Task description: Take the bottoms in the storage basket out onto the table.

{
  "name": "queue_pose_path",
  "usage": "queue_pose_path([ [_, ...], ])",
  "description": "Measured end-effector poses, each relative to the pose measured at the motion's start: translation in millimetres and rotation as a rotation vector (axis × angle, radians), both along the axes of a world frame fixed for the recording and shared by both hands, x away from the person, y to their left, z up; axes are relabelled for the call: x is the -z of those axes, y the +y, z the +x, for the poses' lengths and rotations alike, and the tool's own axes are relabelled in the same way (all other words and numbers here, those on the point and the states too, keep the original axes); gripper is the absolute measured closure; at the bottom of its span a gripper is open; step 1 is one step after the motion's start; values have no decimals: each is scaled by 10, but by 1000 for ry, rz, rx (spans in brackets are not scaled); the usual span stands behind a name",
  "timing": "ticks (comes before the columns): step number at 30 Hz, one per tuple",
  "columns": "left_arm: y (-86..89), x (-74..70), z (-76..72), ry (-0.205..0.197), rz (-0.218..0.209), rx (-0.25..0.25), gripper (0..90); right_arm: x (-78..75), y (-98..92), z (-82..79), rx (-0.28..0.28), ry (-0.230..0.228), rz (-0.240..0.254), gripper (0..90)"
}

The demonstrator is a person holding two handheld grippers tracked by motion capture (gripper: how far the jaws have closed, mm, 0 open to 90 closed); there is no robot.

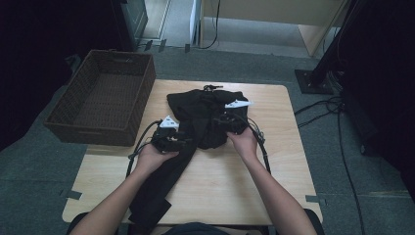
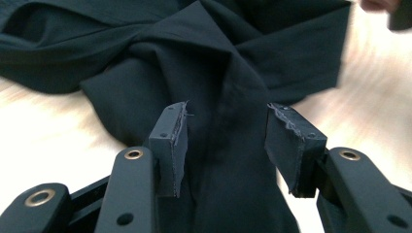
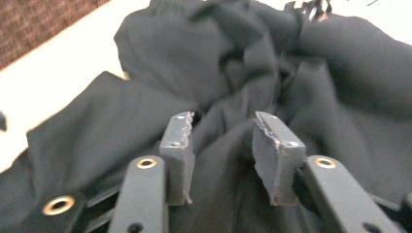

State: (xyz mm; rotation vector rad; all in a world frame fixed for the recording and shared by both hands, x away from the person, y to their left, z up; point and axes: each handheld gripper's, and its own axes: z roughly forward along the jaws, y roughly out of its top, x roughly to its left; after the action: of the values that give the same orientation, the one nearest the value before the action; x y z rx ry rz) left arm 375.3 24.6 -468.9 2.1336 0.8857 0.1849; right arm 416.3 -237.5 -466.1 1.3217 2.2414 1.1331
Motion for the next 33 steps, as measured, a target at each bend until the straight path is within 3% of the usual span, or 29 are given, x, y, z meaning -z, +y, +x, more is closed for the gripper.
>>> queue_pose_path([
  [2,-48,52,53,4,15,1,505,43,9,-13,3,-5,-15,547],
  [6,-157,229,187,24,49,-3,522,288,75,14,24,28,-40,534],
  [8,-161,257,200,32,54,2,538,316,86,27,25,25,-44,536],
  [12,-124,333,224,37,43,7,668,417,146,70,50,4,-72,566],
  [15,-105,348,207,35,44,3,710,432,166,87,54,-2,-83,577],
  [16,-80,365,176,33,56,5,771,446,200,117,57,-11,-88,582],
  [18,-69,372,161,32,61,6,790,448,209,140,50,-14,-95,583],
  [22,0,384,92,55,54,-15,812,449,275,238,49,-15,-105,586],
  [26,43,380,56,50,61,-22,810,461,323,389,55,-26,-103,589],
  [33,79,398,102,66,28,-64,794,452,381,768,95,-22,-122,591],
])
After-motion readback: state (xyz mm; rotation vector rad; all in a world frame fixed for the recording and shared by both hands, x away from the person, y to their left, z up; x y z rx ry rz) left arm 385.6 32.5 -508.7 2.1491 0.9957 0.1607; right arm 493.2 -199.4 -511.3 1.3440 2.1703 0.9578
